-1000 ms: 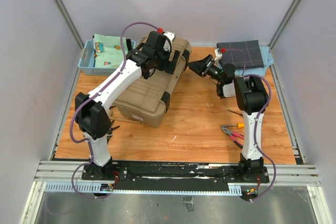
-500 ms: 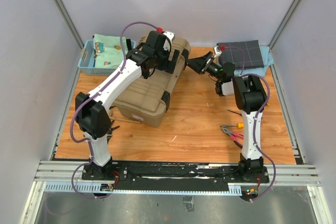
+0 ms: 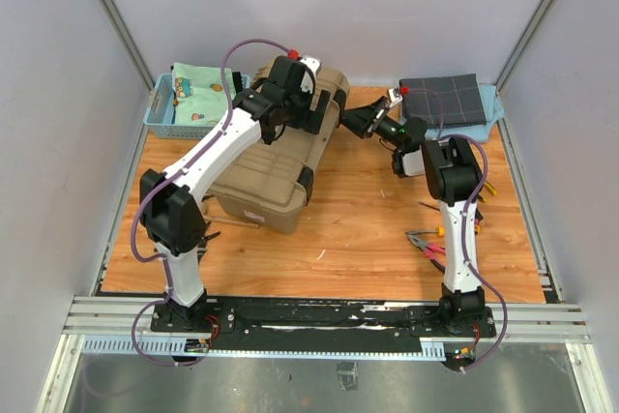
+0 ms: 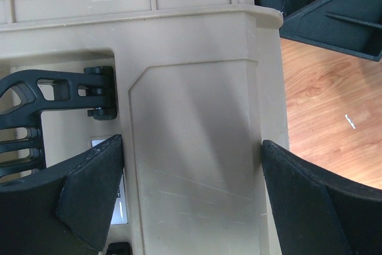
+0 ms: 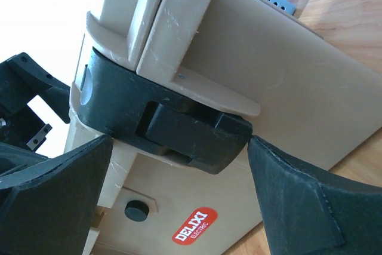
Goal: Pack the tool kit
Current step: Open the toolbox at the center of the board.
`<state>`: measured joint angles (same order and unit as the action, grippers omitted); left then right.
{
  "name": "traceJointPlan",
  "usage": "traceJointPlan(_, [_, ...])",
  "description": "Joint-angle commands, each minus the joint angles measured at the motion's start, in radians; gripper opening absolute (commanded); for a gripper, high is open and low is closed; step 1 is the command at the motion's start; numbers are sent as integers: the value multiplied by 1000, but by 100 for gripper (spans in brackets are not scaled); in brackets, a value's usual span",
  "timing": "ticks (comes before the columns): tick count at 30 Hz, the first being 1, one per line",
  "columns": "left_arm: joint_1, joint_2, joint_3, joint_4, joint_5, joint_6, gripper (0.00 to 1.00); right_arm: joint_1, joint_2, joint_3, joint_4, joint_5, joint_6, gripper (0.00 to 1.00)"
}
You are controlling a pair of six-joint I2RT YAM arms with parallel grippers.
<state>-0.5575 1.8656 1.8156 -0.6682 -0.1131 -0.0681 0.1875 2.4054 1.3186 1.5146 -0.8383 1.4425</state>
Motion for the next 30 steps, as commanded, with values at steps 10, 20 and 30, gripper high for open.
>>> traceJointPlan(10, [4,161,-46,-177,42,57,90,66,41,151,51,-84,56,94])
traceJointPlan(20, [-7,168,-38,-177,70,67,90,105,100,307,52,-144,99,97])
traceJointPlan(30, [-27,186,-28,-177,83,76,90,109,181,409,54,-149,141,95])
